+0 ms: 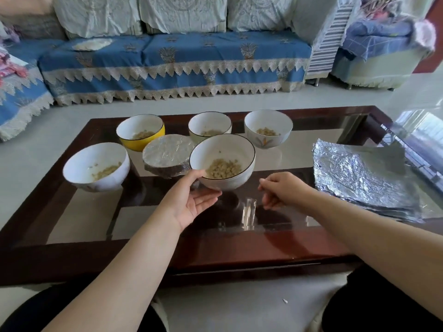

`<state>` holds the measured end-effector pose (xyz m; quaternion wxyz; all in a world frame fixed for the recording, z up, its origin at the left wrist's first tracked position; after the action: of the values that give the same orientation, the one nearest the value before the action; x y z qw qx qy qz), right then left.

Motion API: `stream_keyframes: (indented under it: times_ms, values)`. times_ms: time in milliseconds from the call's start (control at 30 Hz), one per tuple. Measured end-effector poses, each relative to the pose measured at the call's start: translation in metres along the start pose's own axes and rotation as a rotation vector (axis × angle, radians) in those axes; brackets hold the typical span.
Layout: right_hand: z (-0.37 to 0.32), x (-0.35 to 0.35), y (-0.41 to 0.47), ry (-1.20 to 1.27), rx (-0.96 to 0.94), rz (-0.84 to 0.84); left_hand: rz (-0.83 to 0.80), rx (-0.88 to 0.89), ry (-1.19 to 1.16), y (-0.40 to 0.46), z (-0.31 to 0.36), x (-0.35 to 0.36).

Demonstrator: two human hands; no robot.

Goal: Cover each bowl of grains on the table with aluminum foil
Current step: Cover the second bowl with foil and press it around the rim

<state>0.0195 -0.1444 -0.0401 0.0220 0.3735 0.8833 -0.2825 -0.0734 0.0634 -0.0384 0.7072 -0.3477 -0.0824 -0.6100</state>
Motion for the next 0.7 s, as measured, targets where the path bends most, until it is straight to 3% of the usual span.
stream_keyframes:
  times_ms: [133,200,333,467,700]
  values:
    - [0.020,-0.053,-0.023,-0.681,0.051,0.249,-0.014,-0.084,0.168,0.009,-0.019,0.007]
    - [0.029,-0.072,-0.033,-0.846,0.066,0.426,-0.034,-0.104,0.228,0.013,-0.024,0.008]
    - [0.052,-0.099,-0.032,-0.804,0.120,0.505,-0.070,-0.137,0.275,0.016,-0.029,0.009]
    - [0.070,-0.107,-0.027,-0.834,0.282,0.428,-0.095,-0.162,0.313,0.019,-0.026,0.006]
    - [0.072,-0.099,-0.028,-0.882,0.369,0.409,-0.106,-0.190,0.476,0.026,-0.022,0.010]
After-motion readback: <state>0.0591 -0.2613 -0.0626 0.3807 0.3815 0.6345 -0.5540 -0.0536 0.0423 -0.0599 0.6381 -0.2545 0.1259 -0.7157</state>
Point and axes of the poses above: each hand's wrist, its own y-axis towards the middle knuckle, its own x-axis out of the palm, z = x × y, the point moved 3 cm from there along y, towards the middle knuckle, and after that the axes turned 15 degrees about -z, right-handed, at the moved point
